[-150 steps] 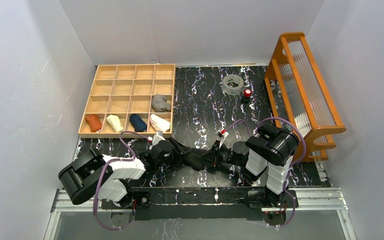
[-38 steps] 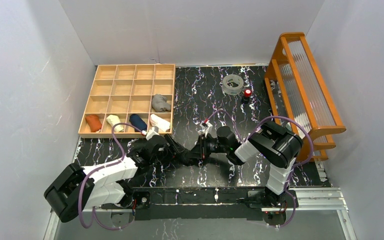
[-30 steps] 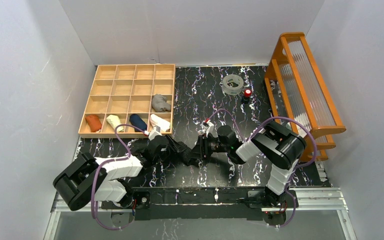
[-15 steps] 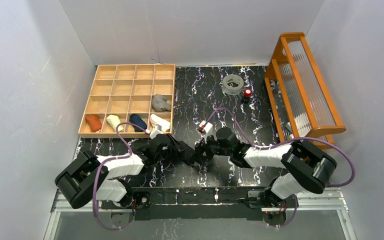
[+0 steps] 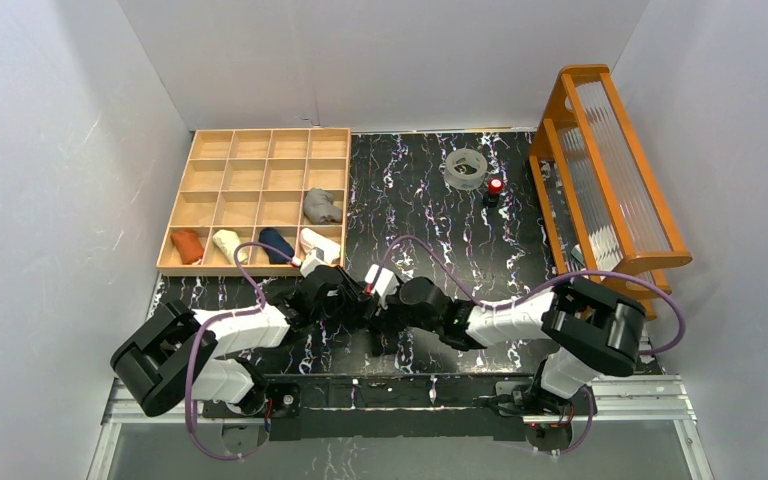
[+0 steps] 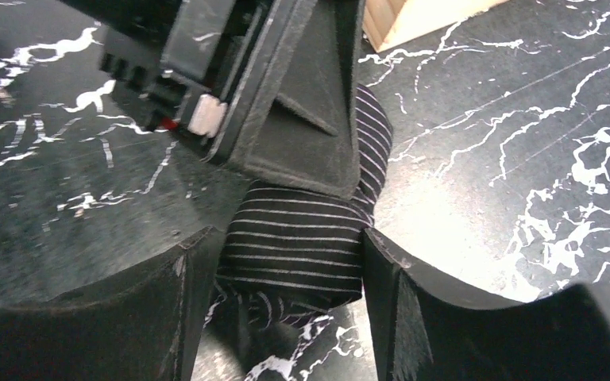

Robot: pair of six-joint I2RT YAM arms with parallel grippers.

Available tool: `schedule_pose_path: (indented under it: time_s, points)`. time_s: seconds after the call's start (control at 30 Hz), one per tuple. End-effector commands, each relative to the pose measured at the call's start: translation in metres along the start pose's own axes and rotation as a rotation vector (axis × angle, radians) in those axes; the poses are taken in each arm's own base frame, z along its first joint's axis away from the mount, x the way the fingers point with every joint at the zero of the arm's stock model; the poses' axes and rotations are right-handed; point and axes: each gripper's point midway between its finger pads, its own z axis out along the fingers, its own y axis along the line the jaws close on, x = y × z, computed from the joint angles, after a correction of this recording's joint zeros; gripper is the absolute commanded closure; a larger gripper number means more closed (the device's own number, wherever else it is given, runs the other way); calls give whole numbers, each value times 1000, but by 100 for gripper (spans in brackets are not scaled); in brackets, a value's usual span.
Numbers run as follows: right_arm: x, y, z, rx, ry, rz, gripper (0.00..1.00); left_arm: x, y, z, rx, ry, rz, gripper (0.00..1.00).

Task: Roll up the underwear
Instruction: Roll the underwear to the center of the board, then pick up the underwear from the center of the board.

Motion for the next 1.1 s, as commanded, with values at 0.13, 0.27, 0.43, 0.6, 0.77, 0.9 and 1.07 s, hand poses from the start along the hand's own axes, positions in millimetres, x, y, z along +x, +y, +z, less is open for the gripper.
schedule_pose_path:
  time_s: [0.13, 0.27, 0.43, 0.6, 0.77, 0.9, 1.07]
  points:
    - [22, -17, 13, 126, 77, -21, 51, 11, 58, -5, -210, 32, 84, 64]
    - [36, -5, 3, 83, 99, 61, 72, 7, 55, -9, -201, 12, 79, 56]
    - [58, 33, 0, -103, 151, 269, 83, 9, 29, -9, -66, 5, -29, 44]
    - [77, 40, 1, -154, 183, 520, 88, 16, 20, -4, -32, 24, -123, 39]
    - [87, 17, -10, -116, 168, 660, 89, 19, 34, -10, -52, 9, -149, 37]
    - [92, 9, -16, -123, 149, 728, 89, 19, 37, -13, -57, 2, -151, 35]
    - [99, 8, -15, -101, 168, 744, 89, 29, 30, -12, -62, 43, -145, 33]
